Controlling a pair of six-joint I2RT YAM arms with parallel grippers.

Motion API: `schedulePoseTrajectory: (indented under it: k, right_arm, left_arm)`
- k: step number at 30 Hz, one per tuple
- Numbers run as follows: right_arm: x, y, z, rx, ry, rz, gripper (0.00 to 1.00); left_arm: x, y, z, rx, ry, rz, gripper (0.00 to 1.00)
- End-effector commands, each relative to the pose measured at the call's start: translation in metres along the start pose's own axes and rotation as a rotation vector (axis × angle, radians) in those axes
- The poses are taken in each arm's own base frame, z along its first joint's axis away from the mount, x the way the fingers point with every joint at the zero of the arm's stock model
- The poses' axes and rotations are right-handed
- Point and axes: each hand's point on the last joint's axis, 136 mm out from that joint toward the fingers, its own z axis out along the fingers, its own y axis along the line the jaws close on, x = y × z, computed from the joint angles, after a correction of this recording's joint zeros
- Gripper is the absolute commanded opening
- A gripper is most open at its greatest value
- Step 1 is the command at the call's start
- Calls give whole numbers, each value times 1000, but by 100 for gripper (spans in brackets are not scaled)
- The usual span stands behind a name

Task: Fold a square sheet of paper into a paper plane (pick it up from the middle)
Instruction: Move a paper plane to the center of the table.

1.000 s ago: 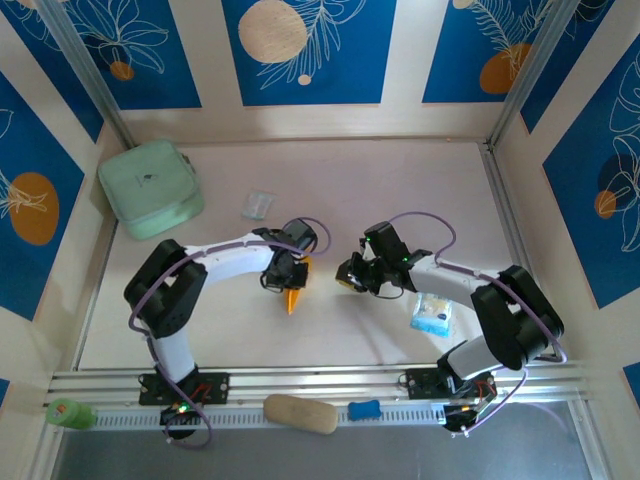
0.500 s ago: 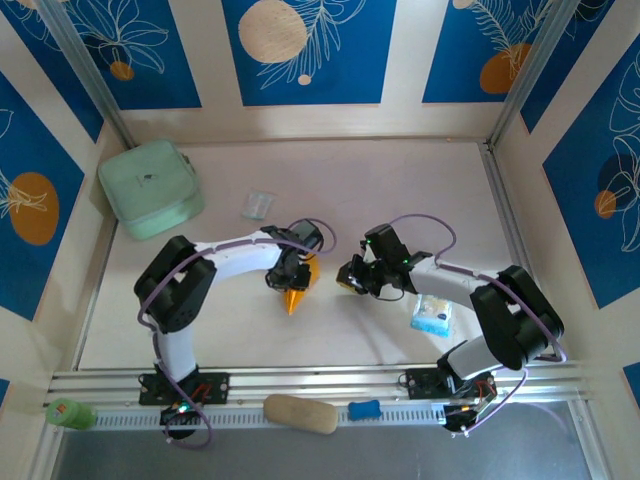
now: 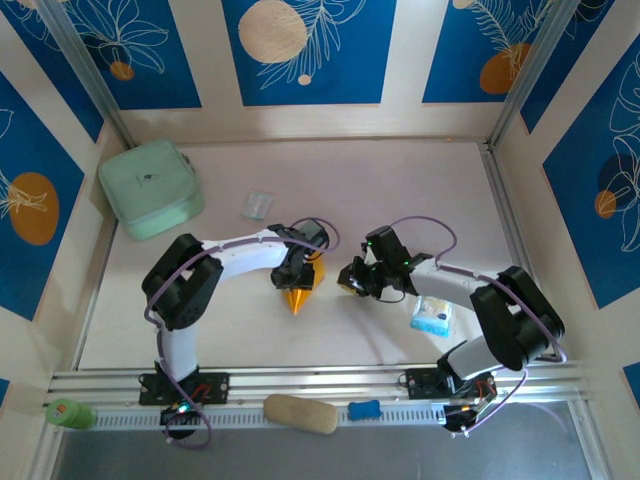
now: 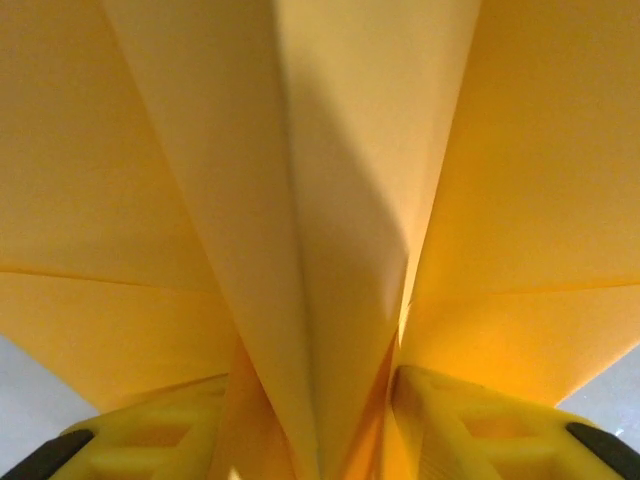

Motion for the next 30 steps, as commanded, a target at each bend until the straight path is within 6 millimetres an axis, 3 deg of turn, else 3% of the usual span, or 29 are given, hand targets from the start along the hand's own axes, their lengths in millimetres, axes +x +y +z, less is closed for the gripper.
schedulePoseTrajectory:
  k: [1,12,15,23,27,30]
  right_arm:
    - [1,-1,-8,-6,-10,-7,19]
    - [-10,-5,-51,40,-139,-54,22]
    - [-14,-4,-68,52,-200,-76,30]
    - [-31,1,-115,70,-356,-136,40]
    - [-55,-3,-154,200,-510,-198,49]
    - [-84,-21,-187,400,-684,-250,57]
  left_arm:
    - [19,15,27,-77,62,-46,42]
    - [-6,11,-26,-28,-97,-110,45]
    - [-7,13,-37,-13,-122,-124,45]
    - [-11,18,-70,27,-208,-140,45]
    - [-25,44,-107,-22,-386,-117,46]
    - [-36,82,-131,-106,-512,-119,56]
